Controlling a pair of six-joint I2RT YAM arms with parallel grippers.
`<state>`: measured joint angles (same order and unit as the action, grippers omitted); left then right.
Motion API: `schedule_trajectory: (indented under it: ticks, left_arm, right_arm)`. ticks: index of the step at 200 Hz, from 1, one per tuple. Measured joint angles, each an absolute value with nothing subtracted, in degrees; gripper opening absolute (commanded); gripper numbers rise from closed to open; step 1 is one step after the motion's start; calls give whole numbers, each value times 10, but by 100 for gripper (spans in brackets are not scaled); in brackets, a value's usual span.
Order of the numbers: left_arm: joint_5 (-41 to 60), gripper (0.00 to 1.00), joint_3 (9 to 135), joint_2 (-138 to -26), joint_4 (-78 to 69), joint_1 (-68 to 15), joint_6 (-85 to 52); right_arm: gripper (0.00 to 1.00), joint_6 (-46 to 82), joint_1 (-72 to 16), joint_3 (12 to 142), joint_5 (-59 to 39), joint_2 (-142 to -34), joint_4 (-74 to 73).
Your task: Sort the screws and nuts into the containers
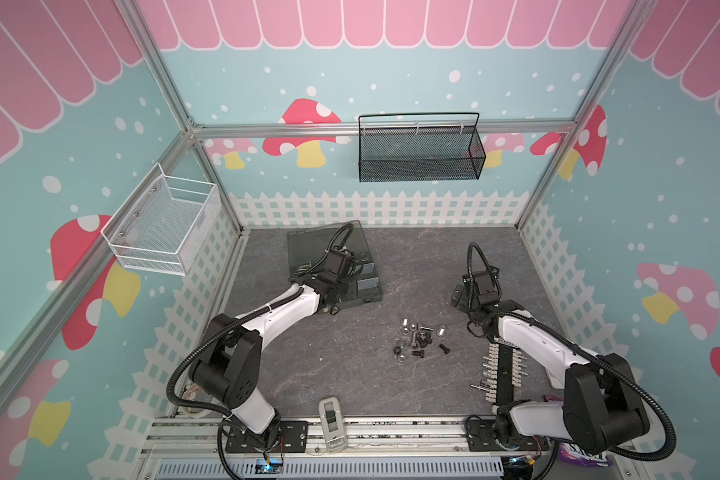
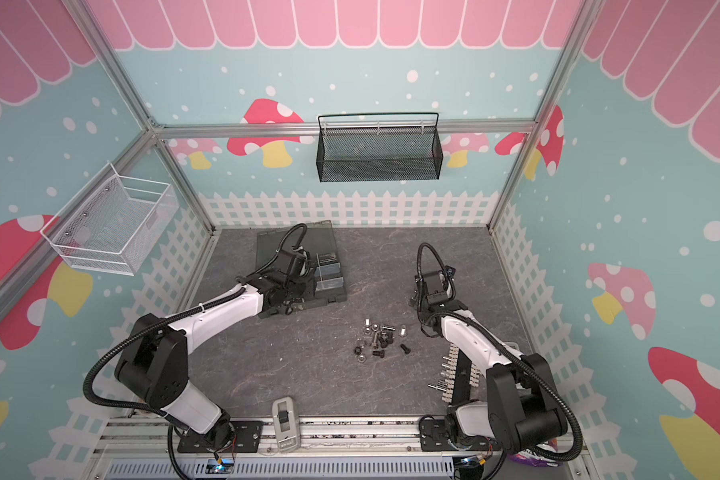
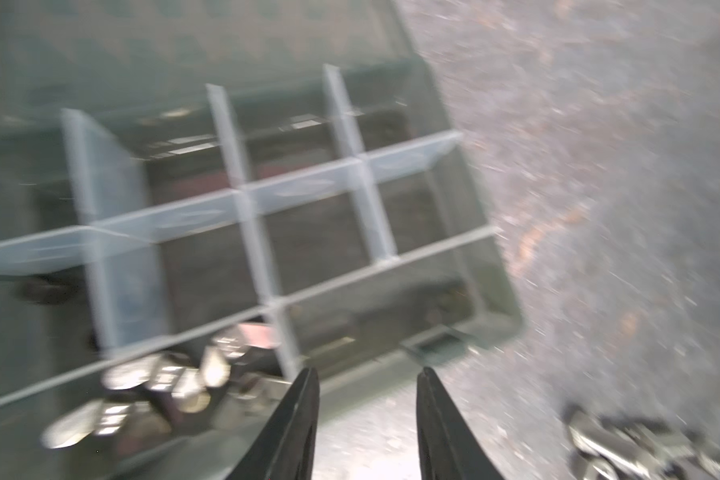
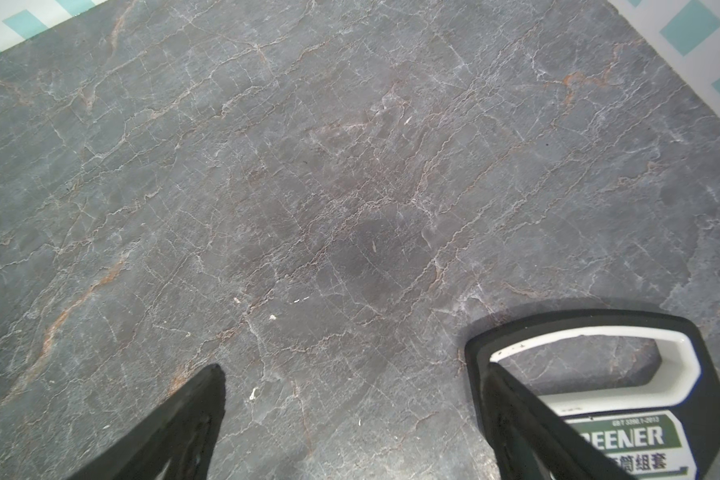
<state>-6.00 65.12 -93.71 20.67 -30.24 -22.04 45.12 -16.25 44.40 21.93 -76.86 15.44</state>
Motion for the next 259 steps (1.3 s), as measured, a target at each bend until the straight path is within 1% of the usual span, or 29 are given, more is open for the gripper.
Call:
schedule_trajectory:
  ticks: [77,150,198,259]
  left_arm:
    - [-38,47,650,-931,179,-428,-215]
    - [-36,47,614,-954,169,-496,-207]
    - [-37,47,608,-989,169,-526,-204]
    - [-36,47,589,-1003,169,-530,-204]
  right_arm:
    - [97,451,-163,444,215,-769,155]
    - [97,451,-163,444,215,-768,155]
    - [97,452,-163,444,215,-768,155]
    - [97,453,-163,436,216,-756,159]
